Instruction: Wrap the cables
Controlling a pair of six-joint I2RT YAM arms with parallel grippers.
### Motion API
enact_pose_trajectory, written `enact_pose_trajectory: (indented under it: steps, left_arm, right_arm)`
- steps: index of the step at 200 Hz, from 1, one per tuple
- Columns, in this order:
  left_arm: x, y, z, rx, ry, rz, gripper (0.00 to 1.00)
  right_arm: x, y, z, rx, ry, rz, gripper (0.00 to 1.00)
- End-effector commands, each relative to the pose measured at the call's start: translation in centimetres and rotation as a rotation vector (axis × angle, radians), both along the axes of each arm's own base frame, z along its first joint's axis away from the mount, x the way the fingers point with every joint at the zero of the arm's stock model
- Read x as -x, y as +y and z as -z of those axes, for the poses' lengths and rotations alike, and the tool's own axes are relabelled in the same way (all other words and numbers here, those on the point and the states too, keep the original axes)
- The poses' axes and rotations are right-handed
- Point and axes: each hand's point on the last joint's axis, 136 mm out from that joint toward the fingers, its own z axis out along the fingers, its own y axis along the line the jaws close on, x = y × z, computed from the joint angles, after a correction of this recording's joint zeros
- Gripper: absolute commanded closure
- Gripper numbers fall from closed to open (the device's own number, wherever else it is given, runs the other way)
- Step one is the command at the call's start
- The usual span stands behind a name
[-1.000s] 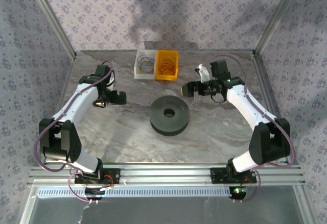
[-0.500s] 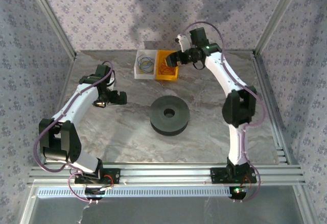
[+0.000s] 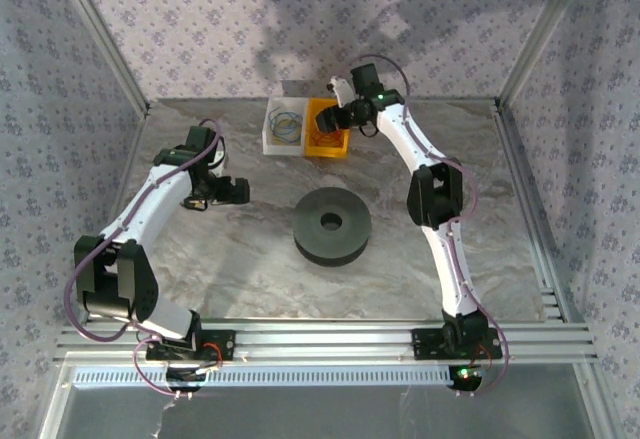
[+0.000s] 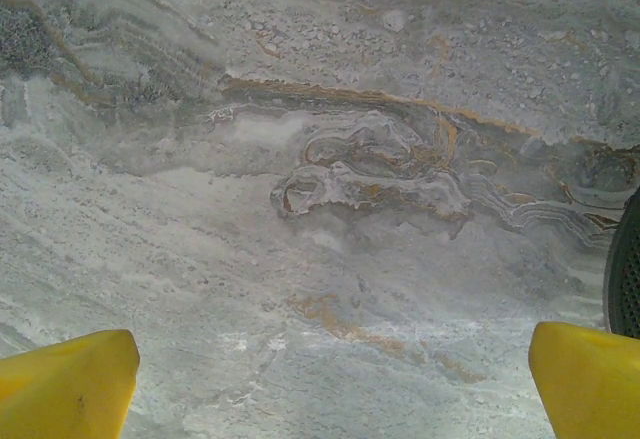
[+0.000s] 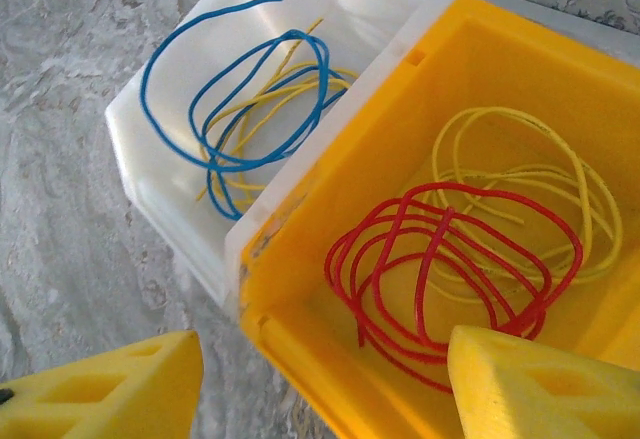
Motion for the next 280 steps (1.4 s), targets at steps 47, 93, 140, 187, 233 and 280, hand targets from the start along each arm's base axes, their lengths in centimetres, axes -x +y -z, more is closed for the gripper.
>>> enact_pose_trajectory:
  steps: [47,93,140,187,233,280]
  left_arm:
    - [0.3,-0.6,0.3,0.015,0.007,0.014,0.0]
    - [0.4,-0.6,0.5,0.011,0.011,0.016,0.0]
    - [0.4,-0.6,0.6,0.01,0.013,0.018,0.0]
    - [0.3,-0.6,0.4,0.01,0.011,0.019,0.0]
    - [0.4,-0.5,0.1,0.008,0.005,0.018,0.0]
    - [0.4,-0.5,-0.2,0.009,0.002,0.017,0.0]
  right_arm:
    - [-3.1,1.4,1.9,-0.042,-0.051,0.052,0.42]
    - [-3.4,1.8,2.8,-0.056,-0.042,0.06,0.46]
    - [-3.6,2.1,3.1,-0.085,-0.029,0.061,0.52]
    - [-3.8,2.1,3.6,-0.1,-0.01,0.078,0.59]
    - [-4.1,1.8,4.2,-0.1,0.008,0.109,0.71]
    - [-4.2,1.6,2.2,-0.1,-0.026,0.106,0.76]
